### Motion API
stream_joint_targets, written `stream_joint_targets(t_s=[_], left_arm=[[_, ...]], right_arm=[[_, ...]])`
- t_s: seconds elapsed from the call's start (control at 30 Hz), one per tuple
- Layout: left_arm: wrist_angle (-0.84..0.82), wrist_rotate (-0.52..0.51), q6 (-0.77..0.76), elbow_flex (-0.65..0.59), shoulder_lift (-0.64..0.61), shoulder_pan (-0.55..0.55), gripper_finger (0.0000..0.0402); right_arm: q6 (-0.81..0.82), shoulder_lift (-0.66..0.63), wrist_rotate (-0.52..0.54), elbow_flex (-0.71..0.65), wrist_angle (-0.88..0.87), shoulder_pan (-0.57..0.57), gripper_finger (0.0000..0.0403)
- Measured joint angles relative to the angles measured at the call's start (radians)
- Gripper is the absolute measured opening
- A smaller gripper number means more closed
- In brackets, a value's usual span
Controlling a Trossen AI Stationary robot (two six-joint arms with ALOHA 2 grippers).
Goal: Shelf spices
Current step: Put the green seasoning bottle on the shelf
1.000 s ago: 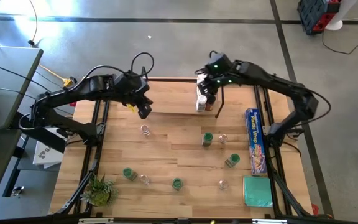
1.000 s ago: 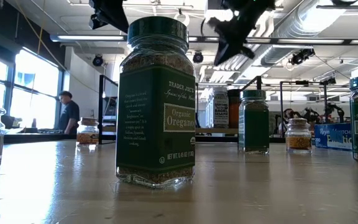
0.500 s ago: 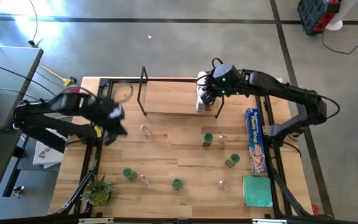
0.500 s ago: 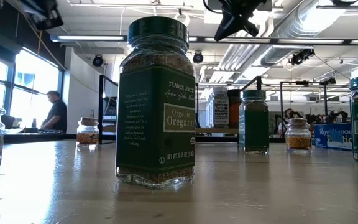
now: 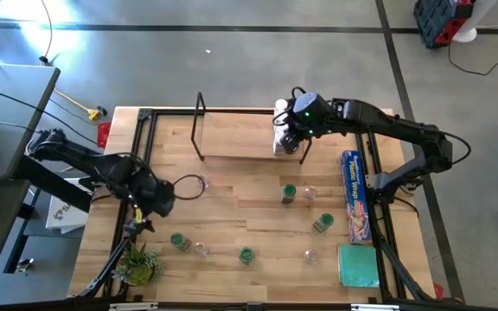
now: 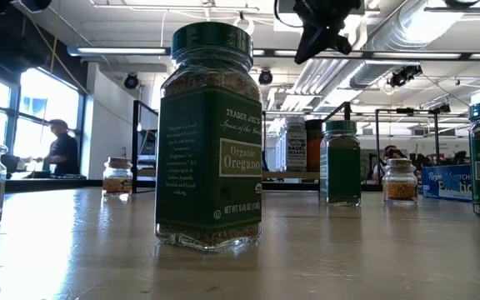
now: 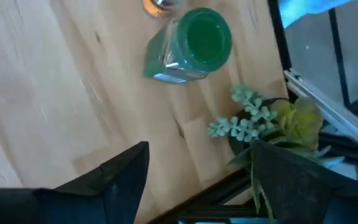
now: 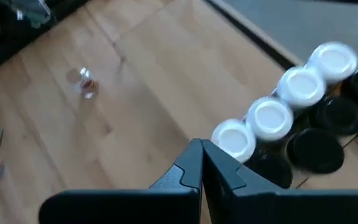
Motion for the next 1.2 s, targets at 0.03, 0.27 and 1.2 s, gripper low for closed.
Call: stream_joint_targets(t_s=[0.03, 0.27, 1.2], left_arm=[[-0.003, -0.021, -0.032, -0.001, 0.004, -0.014, 0.0283], [-0.017, -0.332, -0.211, -0.002, 0.006, -0.107, 0.0278], [-0.110, -0.552, -0.765, -0.001, 0.001, -0.296, 0.0277]], right_arm=[[0.000, 0.000, -0.021, 0.000, -0.008, 0.005, 0.0000], [-0.359, 0.000, -0.187, 0.000, -0.092, 0.110, 0.0016], [0.743, 0.303, -0.270, 0.001, -0.244, 0.241, 0.0346]])
